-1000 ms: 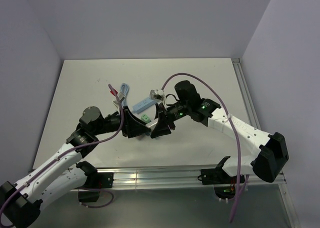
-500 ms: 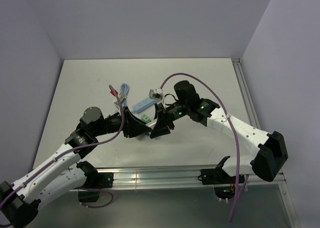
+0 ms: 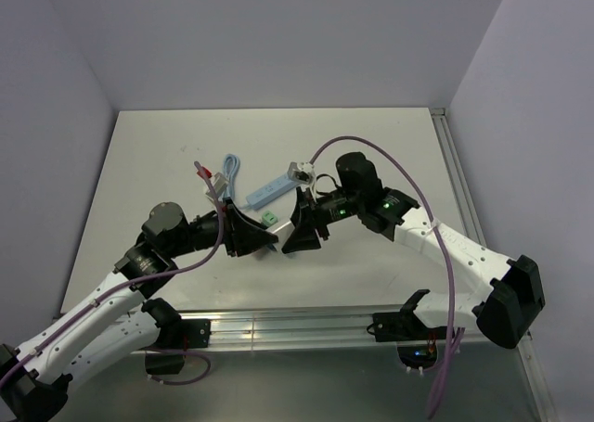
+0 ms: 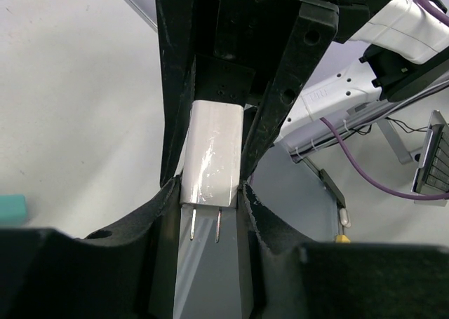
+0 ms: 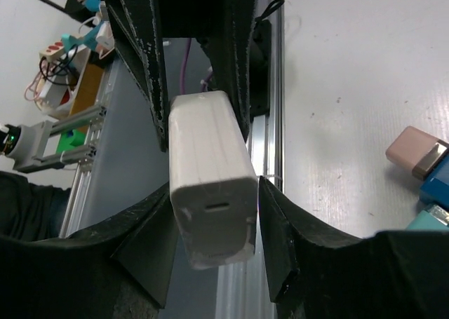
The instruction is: Insert the plug
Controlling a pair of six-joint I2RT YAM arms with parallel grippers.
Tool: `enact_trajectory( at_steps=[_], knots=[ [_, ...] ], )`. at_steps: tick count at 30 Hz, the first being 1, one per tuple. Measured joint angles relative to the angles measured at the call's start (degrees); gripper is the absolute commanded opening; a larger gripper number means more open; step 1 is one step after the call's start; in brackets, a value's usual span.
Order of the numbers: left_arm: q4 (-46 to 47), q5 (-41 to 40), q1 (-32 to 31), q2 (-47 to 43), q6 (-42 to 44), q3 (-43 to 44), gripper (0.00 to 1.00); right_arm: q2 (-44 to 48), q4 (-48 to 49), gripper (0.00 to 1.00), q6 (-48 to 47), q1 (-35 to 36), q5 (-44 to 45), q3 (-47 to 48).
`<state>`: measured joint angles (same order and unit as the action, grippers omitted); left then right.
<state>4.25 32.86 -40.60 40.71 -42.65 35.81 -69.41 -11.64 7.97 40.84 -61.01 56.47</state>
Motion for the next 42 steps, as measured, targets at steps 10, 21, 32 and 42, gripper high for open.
enact_trajectory(
  at_steps=[10, 21, 32, 42],
  knots=[
    [-0.02, 0.52, 0.02, 0.24, 0.02, -0.02, 0.00, 0.52, 4.63, 0.49, 2.78, -2.78, -4.50, -1.66],
    [2.19, 3.37, -0.15, 1.07, 0.07, -0.46, 0.00, 0.50, 6.97, 0.00, 4.09, -3.13, -8.81, -1.66],
    [-6.84, -11.41, -0.48, 1.01, 1.05, 1.62, 0.57, 0.50, 1.70, 0.00, 2.64, -3.13, 3.85, 0.20],
    [-17.05, -40.24, -0.35, -0.52, -1.66, 0.11, 0.59, -7.80, -9.22, 0.00, 3.28, -3.13, 27.36, 10.16]
  ],
)
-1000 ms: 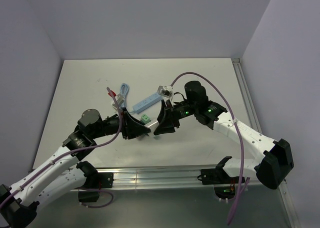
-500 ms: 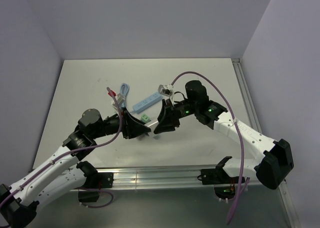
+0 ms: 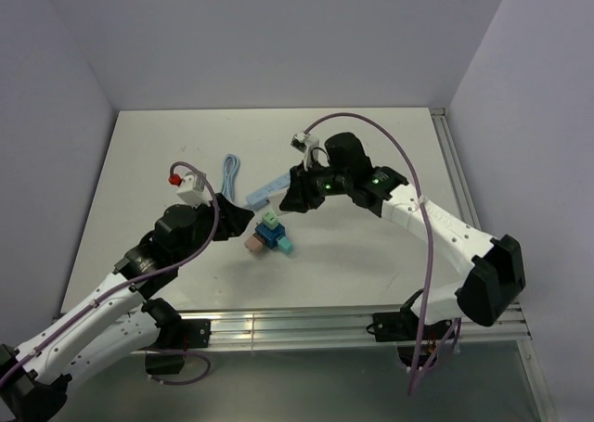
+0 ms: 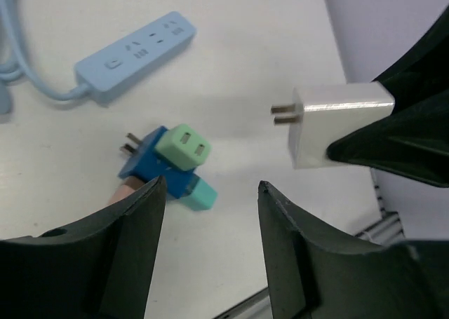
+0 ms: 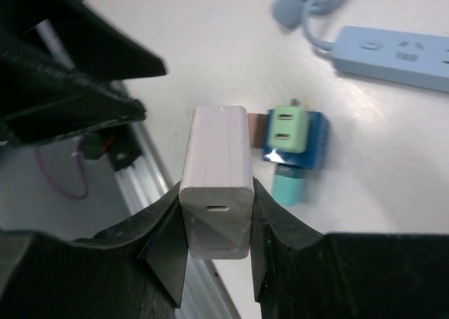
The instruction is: Insert the plug
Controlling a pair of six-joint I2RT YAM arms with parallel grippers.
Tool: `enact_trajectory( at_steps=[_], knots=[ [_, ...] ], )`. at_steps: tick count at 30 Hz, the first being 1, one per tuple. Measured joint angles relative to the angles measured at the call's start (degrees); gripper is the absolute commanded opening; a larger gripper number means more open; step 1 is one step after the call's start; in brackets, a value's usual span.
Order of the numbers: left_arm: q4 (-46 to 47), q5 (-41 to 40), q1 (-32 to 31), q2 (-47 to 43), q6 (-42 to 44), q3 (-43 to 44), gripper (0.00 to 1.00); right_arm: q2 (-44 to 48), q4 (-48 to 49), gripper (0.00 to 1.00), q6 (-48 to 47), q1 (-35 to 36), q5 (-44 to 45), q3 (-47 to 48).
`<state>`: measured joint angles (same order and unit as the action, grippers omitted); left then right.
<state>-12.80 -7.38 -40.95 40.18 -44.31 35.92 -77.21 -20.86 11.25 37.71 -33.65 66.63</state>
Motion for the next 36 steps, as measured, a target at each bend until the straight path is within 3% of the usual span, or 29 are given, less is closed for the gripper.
enact_trajectory(
  at_steps=[6, 10, 20, 30, 36],
  knots=[
    [2.29, -7.54, 0.02, 4.02, -1.79, -3.54, 0.32, -9.75, -6.23, 0.00, 0.46, 0.76, 12.59, 8.72],
    [5.66, -9.31, 0.42, 7.48, -2.08, -5.09, 0.21, -15.65, -9.75, 0.00, 0.42, 1.90, 18.86, 13.77],
    [17.94, -8.92, 4.07, 20.94, -4.00, -5.46, 0.01, -25.92, -16.79, 0.00, 0.63, 3.82, 29.29, 24.24],
    [19.26, -6.40, 9.27, 34.88, -7.69, 2.64, 0.00, -44.87, -26.47, 0.00, -3.02, 3.82, 33.59, 49.18],
    [23.10, -2.97, 13.20, 40.46, -8.98, 4.33, 0.00, -51.89, -31.47, 0.00, -4.81, 3.41, 32.28, 57.00]
  ],
)
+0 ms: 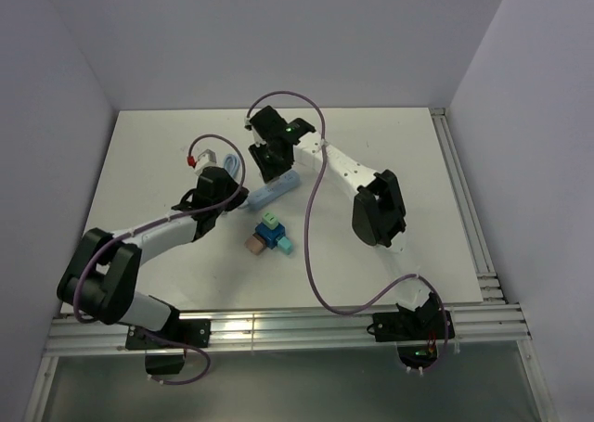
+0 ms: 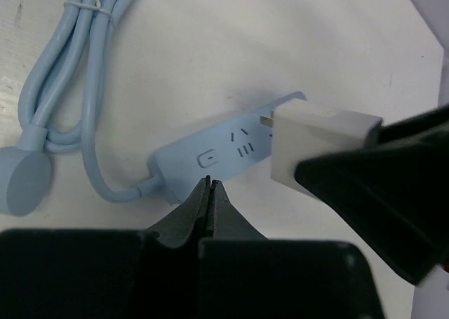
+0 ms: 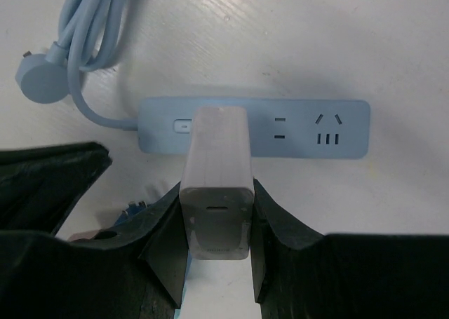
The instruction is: Insert the plug
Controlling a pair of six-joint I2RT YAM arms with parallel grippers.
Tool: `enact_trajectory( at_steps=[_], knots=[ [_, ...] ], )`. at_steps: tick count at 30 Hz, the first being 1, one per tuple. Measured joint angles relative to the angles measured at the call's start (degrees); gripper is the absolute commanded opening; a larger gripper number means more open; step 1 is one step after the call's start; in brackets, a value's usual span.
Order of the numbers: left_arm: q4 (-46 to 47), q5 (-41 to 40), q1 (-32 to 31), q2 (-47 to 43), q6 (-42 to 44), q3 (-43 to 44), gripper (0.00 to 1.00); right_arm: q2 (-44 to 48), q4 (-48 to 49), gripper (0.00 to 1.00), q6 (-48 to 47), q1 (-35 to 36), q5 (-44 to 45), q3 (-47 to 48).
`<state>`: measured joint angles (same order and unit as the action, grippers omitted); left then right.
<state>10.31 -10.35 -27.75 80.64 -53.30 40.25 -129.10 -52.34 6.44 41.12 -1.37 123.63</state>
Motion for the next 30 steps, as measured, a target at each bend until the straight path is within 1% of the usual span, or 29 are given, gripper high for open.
enact_trajectory(
  at_steps=[3, 9, 14, 18, 23, 27, 30],
  knots=[
    [2.08, 2.51, 1.66, 4.68, -0.61, 0.17, 0.00, -1.60, -1.92, 0.00, -0.37, -0.39, -0.96, 2.08],
    [6.51, 7.56, 2.64, 12.37, -1.03, 0.31, 0.00, -2.34, -4.52, 0.00, -0.39, -1.16, -0.92, 2.75],
    [10.93, 10.93, 3.82, 13.92, -0.94, 0.24, 0.00, -2.34, -4.92, 0.00, -0.42, -1.36, -0.76, 2.73],
    [12.63, 11.23, 4.15, 14.25, -0.76, 0.35, 0.00, -2.32, -4.66, 0.00, -0.57, -1.55, -1.31, 1.86],
    [13.86, 11.47, 4.15, 16.98, -0.76, 1.14, 0.00, -2.25, -4.90, 0.00, -1.11, -2.43, -0.96, -0.72],
    [14.88, 11.56, 4.09, 18.34, -0.61, 2.03, 0.00, -1.51, -4.79, 0.00, -2.01, -4.81, 0.52, -3.41],
    [15.32, 11.50, 3.80, 19.02, -0.55, 2.54, 0.00, -1.44, -4.92, 0.00, -3.26, -8.31, 0.59, -3.82]
  ],
)
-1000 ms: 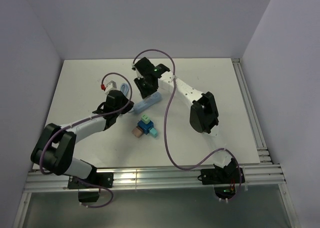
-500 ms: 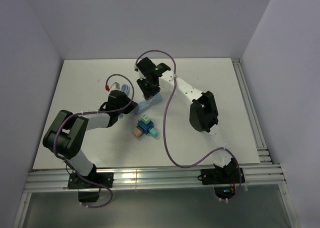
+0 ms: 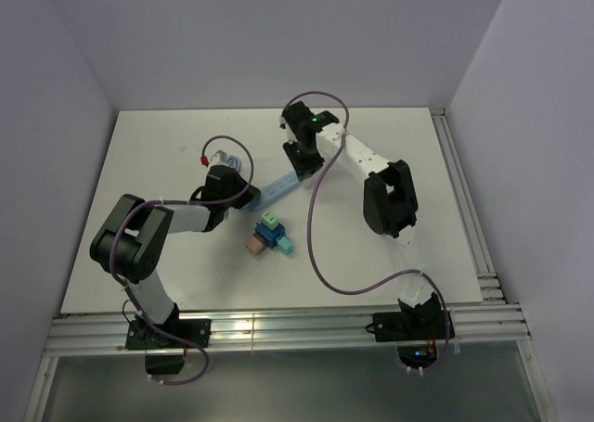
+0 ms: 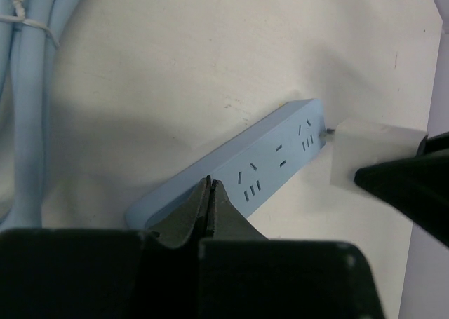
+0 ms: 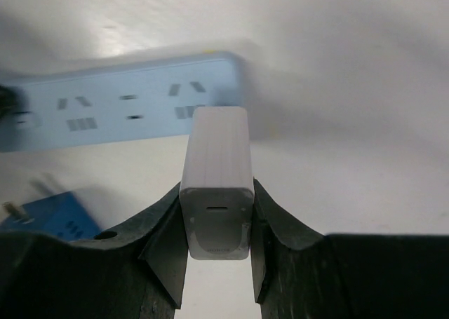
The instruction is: Insert the plug
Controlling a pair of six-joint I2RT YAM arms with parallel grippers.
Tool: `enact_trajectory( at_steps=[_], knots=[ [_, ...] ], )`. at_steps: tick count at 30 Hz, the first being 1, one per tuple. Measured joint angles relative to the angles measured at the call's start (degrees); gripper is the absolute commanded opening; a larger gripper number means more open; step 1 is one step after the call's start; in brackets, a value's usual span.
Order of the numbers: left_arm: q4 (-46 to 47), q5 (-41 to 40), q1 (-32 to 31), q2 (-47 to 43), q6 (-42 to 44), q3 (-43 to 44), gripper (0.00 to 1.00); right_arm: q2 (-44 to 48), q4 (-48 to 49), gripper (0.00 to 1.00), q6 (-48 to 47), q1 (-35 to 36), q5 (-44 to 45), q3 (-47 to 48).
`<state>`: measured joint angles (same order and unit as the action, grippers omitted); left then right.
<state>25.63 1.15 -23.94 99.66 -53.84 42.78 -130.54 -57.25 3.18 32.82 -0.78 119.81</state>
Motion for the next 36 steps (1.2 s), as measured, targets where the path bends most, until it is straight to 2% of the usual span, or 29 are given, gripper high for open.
enact_trajectory(
  at_steps=[7, 22, 36],
  knots=[
    [0.28, -2.23, -1.27, 1.01, 0.22, 1.01, 0.00, 0.52, -0.35, 0.00, -4.15, -4.76, -0.11, -0.81],
    [-0.39, -4.94, -3.17, 1.86, 1.09, 2.58, 0.00, 0.83, -3.08, 0.00, -6.47, -2.99, -8.72, 2.51],
    [-0.63, -4.94, -3.21, 1.84, 1.20, 2.67, 0.00, -0.52, -4.98, 0.00, -6.56, -2.95, -11.17, 5.64]
  ],
)
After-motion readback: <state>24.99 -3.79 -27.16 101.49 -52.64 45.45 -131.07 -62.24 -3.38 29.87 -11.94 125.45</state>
